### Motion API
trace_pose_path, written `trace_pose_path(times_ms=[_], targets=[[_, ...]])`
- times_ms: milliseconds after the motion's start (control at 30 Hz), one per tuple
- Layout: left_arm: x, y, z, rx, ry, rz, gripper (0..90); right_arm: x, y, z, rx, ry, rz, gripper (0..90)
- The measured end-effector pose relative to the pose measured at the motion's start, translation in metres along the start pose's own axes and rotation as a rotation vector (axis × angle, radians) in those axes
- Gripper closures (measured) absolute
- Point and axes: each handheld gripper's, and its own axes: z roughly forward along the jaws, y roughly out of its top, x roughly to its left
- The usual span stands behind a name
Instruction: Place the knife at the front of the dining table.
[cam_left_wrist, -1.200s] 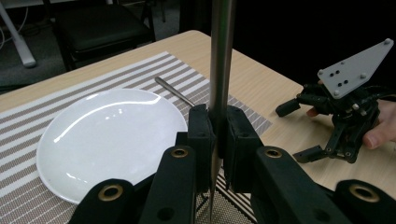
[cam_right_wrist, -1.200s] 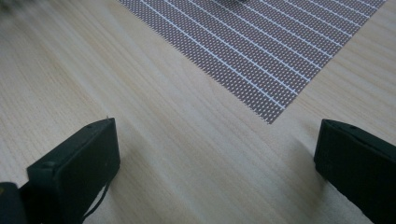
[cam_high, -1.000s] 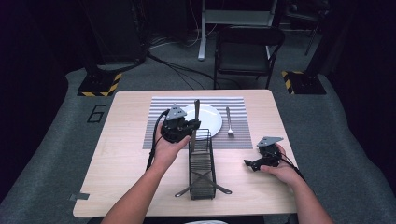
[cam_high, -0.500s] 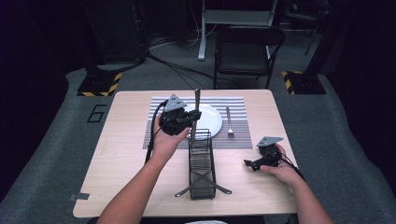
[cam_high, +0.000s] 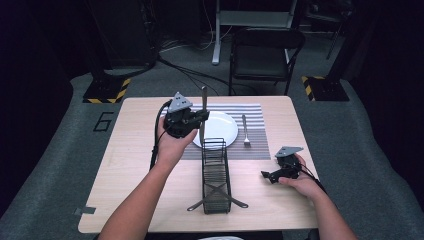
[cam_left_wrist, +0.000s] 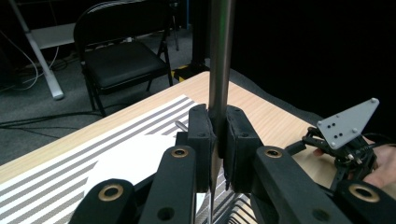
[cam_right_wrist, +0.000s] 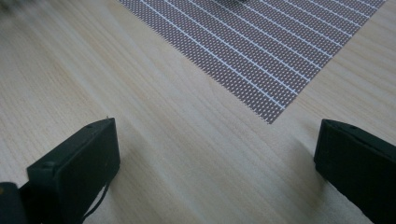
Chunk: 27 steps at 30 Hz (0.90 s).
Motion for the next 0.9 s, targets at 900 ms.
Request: trace_pose_path(times_ms=[900], targets=[[0.051, -0.011, -0.010, -0.020, 0.136, -0.085, 82.7, 0.000, 0.000, 0.000, 0.000, 0.000, 0.000, 0.0]])
